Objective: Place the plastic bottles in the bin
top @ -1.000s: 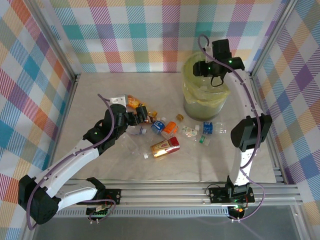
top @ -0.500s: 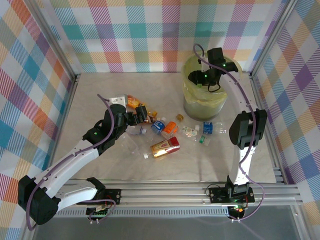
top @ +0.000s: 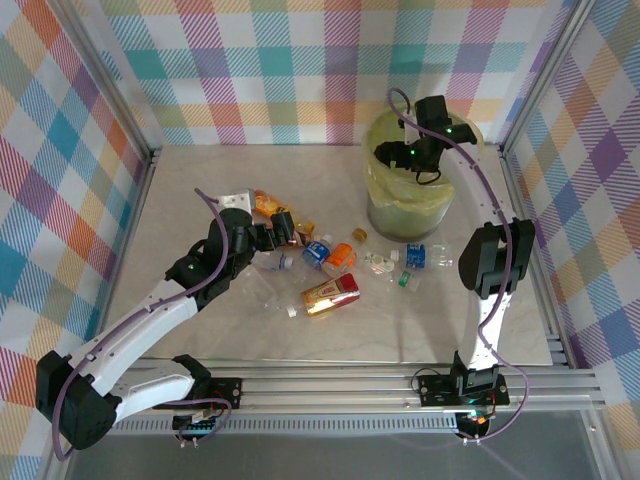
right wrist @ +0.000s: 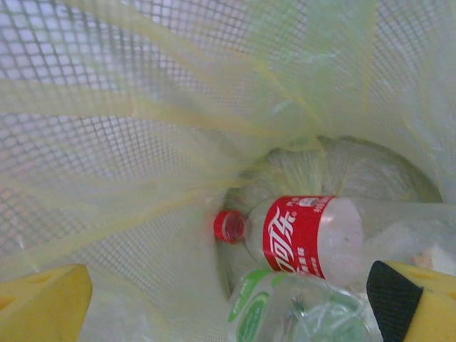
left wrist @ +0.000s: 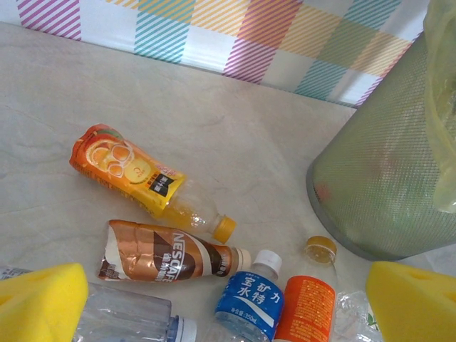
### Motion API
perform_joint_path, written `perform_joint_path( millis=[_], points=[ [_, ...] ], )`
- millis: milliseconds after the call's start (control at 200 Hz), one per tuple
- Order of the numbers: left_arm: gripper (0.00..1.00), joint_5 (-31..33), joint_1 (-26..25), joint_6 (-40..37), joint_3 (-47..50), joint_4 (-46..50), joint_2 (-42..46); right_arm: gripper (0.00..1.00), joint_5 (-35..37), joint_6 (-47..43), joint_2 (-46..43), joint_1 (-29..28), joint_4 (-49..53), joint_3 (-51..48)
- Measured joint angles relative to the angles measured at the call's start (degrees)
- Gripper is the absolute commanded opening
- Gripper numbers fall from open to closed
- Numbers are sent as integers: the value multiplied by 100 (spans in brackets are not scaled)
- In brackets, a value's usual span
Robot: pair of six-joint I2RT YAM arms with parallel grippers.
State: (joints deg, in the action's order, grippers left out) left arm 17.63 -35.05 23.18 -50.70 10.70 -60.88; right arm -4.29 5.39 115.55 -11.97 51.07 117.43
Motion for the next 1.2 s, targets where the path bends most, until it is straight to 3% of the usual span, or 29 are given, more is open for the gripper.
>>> perform_joint_path(
  millis=[295,555,920,1070,1200],
  points=[
    [100,4,0,0,0,33,0,100,396,234,-278,0,597,533],
    [100,170,0,144,0,223,0,100,664,490,-1156,-37,887,444],
    [100,695,433,951,-2,1668,181,100,1436,844,-3281,-275,625,-1808],
    [100,614,1043,933,-2,2022,310,100,1644,1117,-4079,-273,446,-2785],
    [100,162,1808,892,-2,2190,256,100,1759,1370,-4723,-275,319,-3442]
  ],
)
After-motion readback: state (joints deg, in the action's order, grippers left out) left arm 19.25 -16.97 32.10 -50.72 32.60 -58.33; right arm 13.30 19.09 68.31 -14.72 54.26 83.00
